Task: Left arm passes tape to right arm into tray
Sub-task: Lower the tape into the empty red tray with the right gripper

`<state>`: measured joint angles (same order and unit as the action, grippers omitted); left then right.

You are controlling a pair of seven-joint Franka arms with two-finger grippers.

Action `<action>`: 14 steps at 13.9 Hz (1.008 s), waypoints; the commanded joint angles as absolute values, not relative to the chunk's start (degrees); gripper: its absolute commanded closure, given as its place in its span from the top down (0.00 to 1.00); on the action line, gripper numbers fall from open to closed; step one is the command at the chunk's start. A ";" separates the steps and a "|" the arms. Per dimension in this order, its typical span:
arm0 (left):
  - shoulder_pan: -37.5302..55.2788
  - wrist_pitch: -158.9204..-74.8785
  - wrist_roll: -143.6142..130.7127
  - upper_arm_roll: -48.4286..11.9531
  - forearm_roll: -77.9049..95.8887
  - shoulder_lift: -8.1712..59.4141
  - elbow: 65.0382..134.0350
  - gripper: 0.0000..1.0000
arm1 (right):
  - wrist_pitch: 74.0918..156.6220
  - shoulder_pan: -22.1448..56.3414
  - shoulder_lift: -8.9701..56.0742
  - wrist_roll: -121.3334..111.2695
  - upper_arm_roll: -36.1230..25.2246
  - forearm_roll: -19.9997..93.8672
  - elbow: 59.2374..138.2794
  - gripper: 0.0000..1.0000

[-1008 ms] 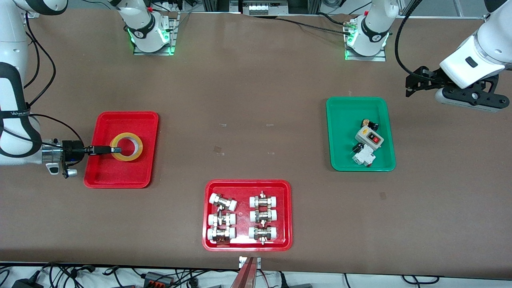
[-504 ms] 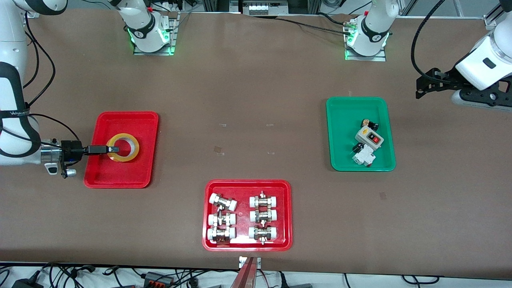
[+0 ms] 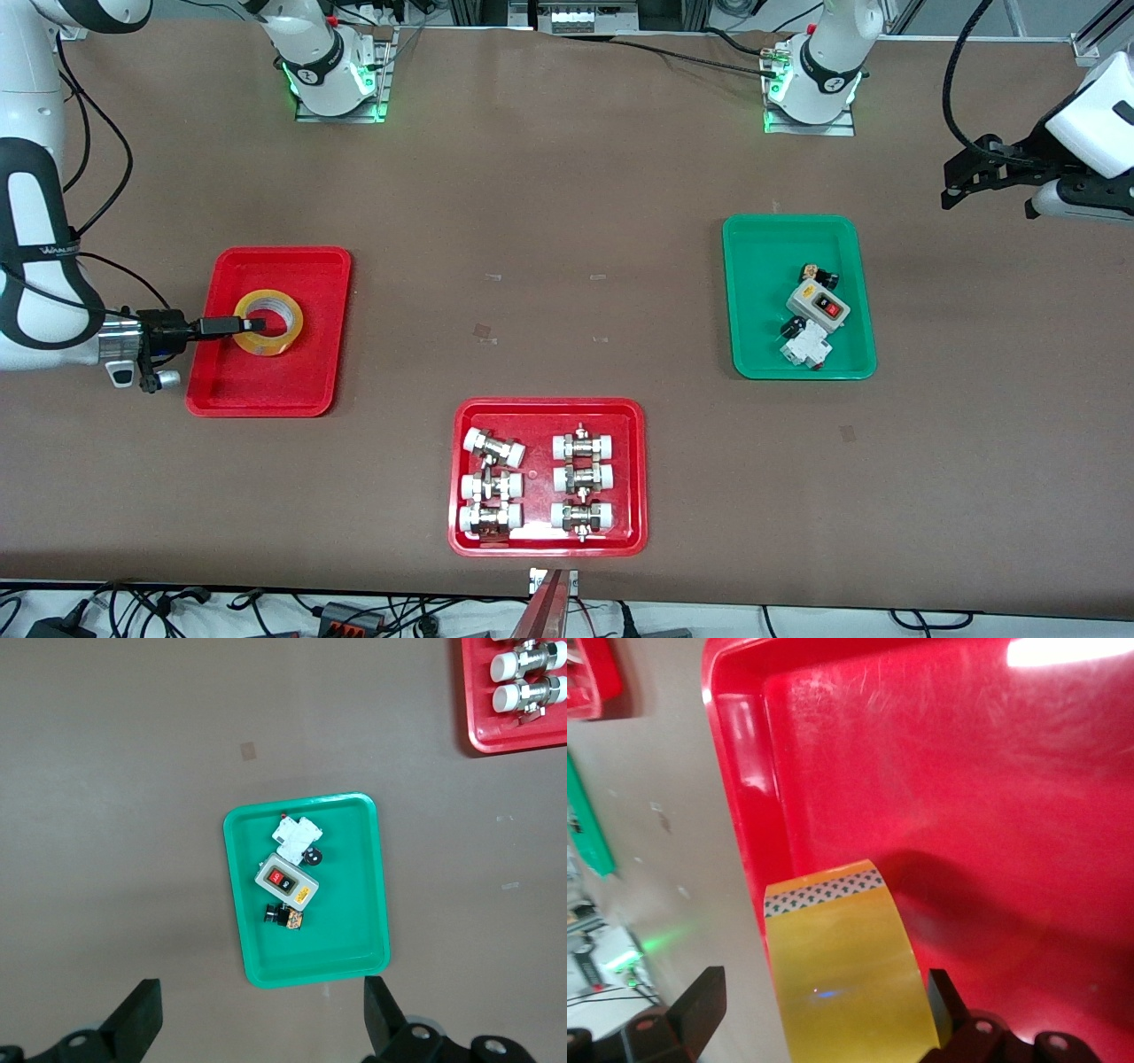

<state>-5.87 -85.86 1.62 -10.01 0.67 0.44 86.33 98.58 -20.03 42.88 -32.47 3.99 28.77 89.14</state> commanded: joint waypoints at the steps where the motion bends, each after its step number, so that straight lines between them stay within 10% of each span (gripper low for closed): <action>1: -7.03 -85.08 1.58 -10.99 1.23 2.89 84.29 1.00 | 100.80 -18.55 41.57 -33.05 4.31 23.75 89.21 1.00; 14: -6.94 -85.08 1.14 -11.34 0.79 3.87 84.37 1.00 | 107.23 -12.31 35.69 -31.82 4.13 9.32 89.30 1.00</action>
